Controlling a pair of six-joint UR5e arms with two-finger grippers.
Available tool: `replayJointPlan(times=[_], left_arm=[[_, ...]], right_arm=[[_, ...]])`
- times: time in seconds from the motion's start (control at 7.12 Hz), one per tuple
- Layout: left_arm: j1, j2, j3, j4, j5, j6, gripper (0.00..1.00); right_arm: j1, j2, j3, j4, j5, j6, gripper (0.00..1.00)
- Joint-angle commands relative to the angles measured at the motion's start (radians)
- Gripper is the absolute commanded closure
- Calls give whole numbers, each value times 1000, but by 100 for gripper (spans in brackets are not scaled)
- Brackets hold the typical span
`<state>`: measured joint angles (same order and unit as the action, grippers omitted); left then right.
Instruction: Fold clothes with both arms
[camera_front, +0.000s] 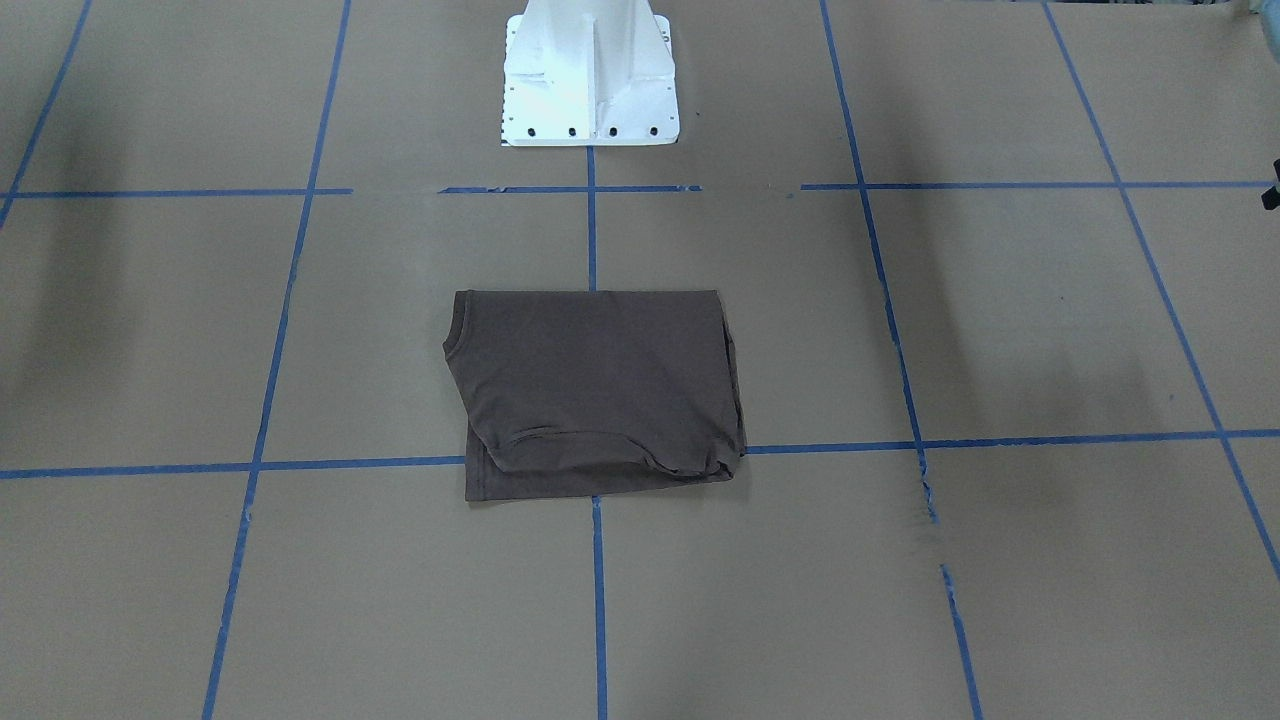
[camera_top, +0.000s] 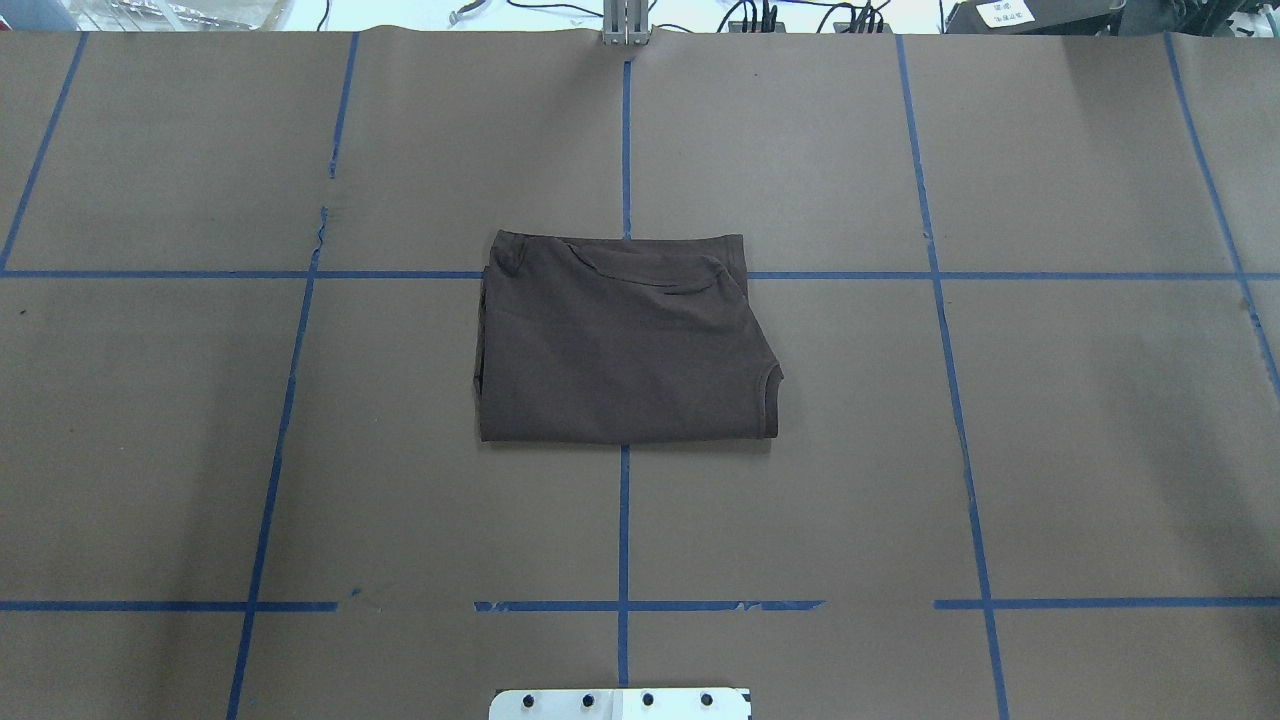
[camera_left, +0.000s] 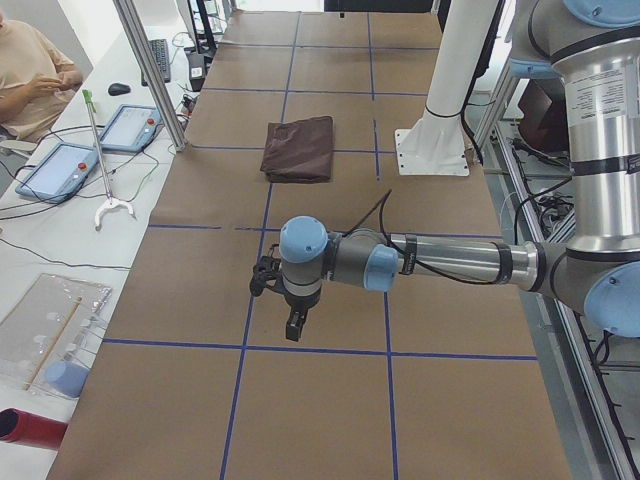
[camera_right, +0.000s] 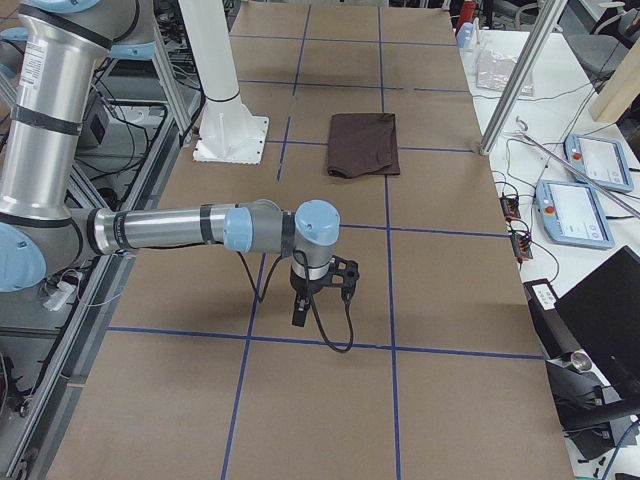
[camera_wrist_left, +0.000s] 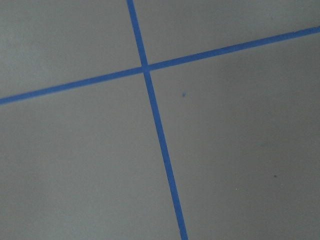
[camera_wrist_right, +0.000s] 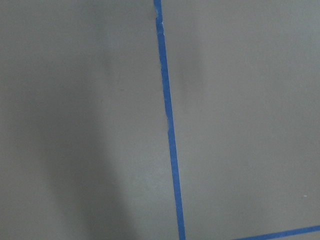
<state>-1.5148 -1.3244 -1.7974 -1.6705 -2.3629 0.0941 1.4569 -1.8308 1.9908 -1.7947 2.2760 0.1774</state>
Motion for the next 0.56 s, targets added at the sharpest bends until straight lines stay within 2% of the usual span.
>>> replayJointPlan(times=[0.0, 0.14, 0.42], left_arm=[[-5, 5, -34, -5, 8, 3, 0], [-4, -2, -46, -11, 8, 6, 0], [-4, -12, -43, -15, 8, 4, 0]], right_arm=[[2, 15, -50, 94, 5, 4, 0], [2, 15, -59, 136, 14, -1, 0], [2, 12, -60, 138, 13, -1, 0]])
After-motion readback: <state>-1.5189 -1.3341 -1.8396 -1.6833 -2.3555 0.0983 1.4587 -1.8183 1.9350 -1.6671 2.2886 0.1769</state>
